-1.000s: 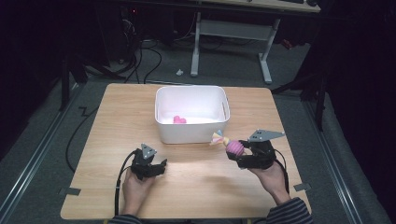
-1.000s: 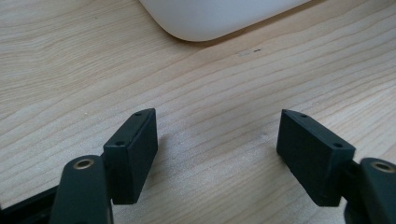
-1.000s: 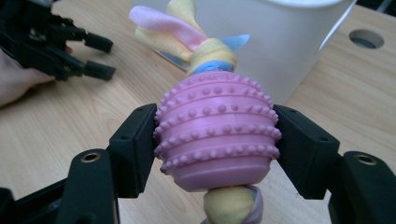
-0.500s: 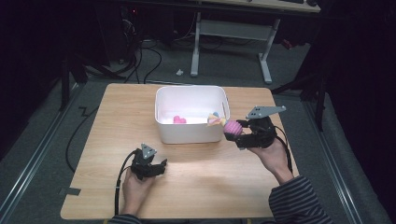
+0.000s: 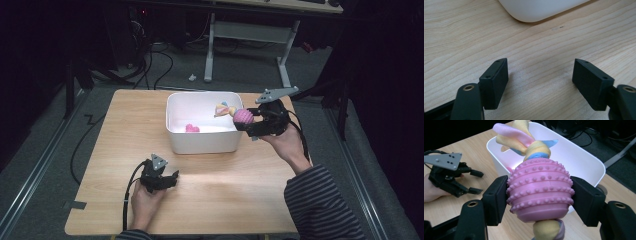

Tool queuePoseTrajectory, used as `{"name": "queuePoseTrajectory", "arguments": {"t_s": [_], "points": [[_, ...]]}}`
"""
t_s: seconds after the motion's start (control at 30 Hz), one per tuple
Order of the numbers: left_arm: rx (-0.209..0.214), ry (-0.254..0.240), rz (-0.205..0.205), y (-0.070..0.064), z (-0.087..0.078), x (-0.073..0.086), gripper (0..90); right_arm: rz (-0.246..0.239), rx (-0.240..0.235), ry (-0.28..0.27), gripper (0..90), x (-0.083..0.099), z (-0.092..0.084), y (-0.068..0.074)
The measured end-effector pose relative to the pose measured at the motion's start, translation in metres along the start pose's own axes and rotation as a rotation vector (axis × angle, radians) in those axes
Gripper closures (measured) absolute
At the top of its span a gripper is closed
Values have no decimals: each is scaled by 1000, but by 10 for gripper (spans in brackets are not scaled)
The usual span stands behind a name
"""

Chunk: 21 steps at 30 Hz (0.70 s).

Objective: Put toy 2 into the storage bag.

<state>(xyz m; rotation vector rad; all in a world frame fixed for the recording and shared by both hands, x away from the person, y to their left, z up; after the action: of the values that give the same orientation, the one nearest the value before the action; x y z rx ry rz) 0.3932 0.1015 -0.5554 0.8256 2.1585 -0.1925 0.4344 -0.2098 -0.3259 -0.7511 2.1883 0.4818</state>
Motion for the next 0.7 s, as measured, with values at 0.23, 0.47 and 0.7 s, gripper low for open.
{"name": "queuePoseTrajectory", "arguments": {"t_s": [0.23,0.47,0.7], "points": [[1,1,2,0,0,0,289,-18,1,37,346,-21,19,0],[1,1,2,0,0,0,289,-51,4,81,346,-33,39,3],[1,0,1,0,0,0,289,-67,-13,130,347,-37,54,1]]}}
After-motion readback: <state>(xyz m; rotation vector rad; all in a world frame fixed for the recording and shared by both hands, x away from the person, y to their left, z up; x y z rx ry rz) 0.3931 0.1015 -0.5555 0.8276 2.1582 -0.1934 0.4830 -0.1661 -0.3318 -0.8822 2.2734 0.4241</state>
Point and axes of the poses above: each handheld gripper's, and its own axes: z roughly forward along the jaws, x roughly out of its underside, y roughly to its left, the point moved 3 cm from there along z, roughly forward along the jaws, and after that the axes turned 11 degrees about z, right-handed, at the moved point
